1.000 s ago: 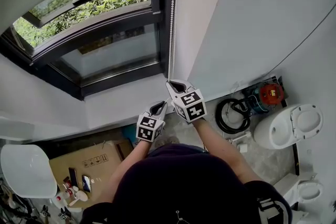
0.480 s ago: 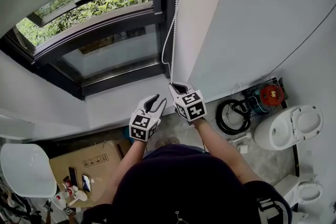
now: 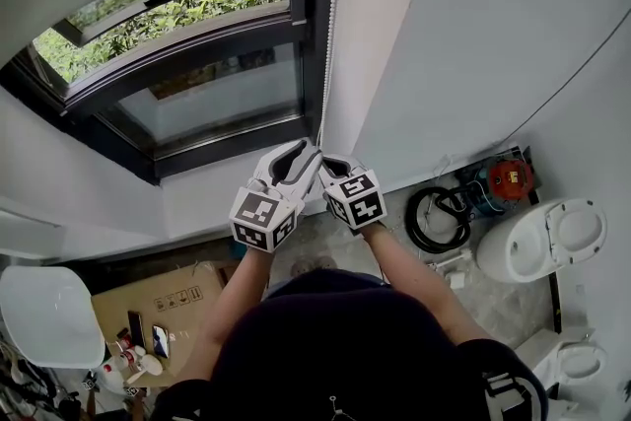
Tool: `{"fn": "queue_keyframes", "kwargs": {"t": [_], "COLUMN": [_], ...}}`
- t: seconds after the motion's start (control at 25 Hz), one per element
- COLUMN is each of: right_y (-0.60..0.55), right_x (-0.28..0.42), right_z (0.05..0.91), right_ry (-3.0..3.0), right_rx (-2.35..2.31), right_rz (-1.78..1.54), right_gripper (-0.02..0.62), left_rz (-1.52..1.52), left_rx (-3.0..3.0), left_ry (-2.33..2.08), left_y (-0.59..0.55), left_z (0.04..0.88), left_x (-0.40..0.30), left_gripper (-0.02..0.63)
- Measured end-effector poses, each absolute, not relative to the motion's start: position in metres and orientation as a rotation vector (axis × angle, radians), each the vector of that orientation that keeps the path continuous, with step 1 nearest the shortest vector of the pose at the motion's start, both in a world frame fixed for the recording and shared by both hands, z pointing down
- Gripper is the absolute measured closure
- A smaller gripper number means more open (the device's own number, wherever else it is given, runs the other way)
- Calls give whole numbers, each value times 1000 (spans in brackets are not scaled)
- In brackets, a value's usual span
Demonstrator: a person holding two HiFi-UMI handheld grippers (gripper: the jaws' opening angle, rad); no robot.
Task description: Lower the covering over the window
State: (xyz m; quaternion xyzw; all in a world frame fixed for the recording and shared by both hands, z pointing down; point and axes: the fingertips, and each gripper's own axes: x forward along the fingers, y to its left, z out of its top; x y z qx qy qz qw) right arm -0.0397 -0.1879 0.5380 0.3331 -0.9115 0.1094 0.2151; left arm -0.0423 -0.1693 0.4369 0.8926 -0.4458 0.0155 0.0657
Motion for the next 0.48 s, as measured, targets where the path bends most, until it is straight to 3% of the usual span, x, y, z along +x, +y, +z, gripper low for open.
{"fn": "queue_keyframes", "kwargs": {"t": [0.36,0.48], "right_y": [-165,-158], "right_x": [-38,-39], "right_z": [534,533], "right_ry": [-2556,-2569], "right_rx": [904,899], "right_rz": [314,307], "right_gripper": [583,583], "left_rz": [136,150], "left_rx": [2698,2681], "left_ry": [-1310,-1325], "left_y": [-170,-171], "left_z": [443,447], "left_x": [-18,-19], "left_gripper": [479,541]}}
